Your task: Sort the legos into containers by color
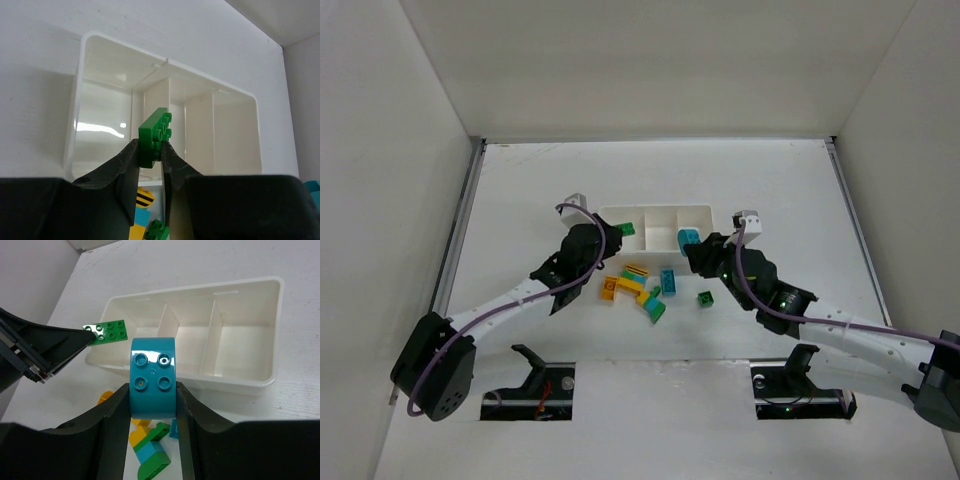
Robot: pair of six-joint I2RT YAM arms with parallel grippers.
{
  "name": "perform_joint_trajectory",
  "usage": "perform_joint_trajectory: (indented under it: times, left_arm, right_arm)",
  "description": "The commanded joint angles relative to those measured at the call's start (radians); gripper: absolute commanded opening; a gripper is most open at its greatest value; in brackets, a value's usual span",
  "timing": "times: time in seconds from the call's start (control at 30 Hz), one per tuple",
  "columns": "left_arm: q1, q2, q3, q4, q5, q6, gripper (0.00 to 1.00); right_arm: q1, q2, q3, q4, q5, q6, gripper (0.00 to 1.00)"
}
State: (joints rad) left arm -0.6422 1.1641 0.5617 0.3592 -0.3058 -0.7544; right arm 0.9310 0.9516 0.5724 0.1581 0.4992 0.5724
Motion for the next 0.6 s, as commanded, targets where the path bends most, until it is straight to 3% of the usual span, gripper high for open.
perform_joint_trajectory:
  times: [0.0, 0.57]
  left_arm:
    - [-0.038, 0.0, 0.07, 0.102, -0.013, 0.024, 0.08]
    - [-0.116, 0.212, 0.194, 0.146, -0.006, 0.055, 0.09]
  right_arm:
    - [0.009, -0.005, -0.013, 0.026, 0.018, -0.006, 0.21]
    - [0.01, -0.013, -0.017, 0.024, 0.018, -0.009, 0.21]
